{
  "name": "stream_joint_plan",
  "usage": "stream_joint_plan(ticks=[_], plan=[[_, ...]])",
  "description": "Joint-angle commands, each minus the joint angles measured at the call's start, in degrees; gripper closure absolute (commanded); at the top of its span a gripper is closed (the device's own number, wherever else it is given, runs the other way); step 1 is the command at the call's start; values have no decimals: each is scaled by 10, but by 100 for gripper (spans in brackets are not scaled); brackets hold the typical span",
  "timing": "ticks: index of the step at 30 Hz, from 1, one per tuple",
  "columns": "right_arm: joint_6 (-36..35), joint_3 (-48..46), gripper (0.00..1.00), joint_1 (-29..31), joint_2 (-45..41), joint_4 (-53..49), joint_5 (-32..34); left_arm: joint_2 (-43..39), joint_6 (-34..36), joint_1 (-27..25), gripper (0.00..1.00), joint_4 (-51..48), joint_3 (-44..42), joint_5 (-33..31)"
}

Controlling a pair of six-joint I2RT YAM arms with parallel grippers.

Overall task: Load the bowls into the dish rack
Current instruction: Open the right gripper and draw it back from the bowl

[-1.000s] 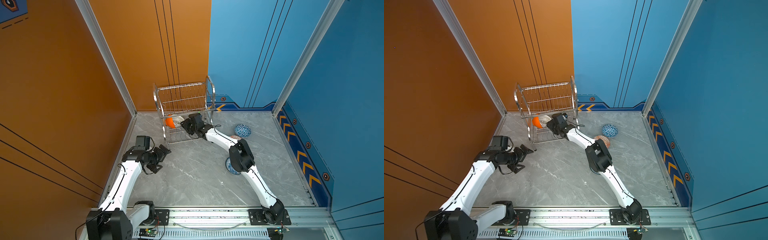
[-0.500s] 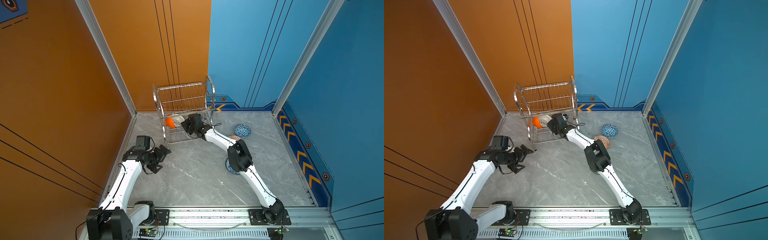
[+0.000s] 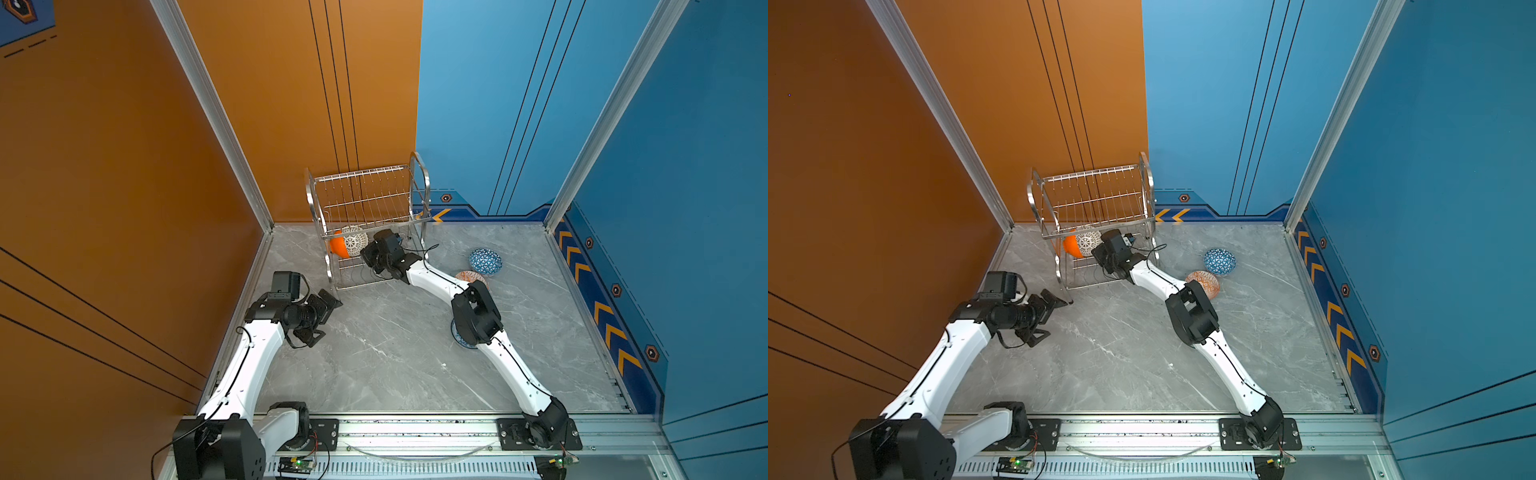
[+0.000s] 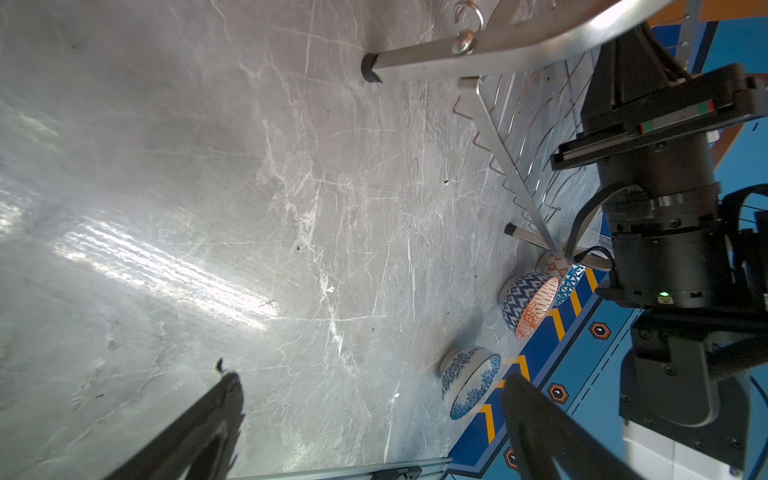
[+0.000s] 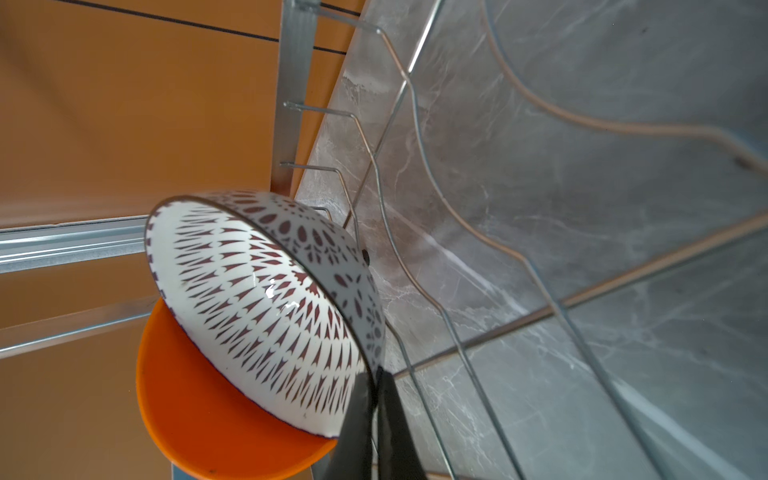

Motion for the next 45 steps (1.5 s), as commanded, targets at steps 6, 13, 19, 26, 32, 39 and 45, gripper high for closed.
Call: stream_joint_plan(ticks=[6,13,19,26,32,39,45], plan=[[-9,-82,100,-18,-52,96,-14,6,12,5,2,-15,9,6],[-21,-163,100,-32,-108,143,-9,6,11,5,2,-15,13,3],[-36,-207,100,-42,-146,159,-19,0,9,5,2,-15,13,-1],[-47,-256,100,-49,-193,159,-29,-7,5,3,2,-15,16,-9],[-58,-303,100,-53,-232,162,-39,-5,5,0,2,-14,22,-15],[-66,-343,100,-52,-264,155,-44,-6,6,-6,2,-15,24,-19],[-75,-350,100,-52,-273,134,-44,-10,6,-8,2,-15,20,-20]])
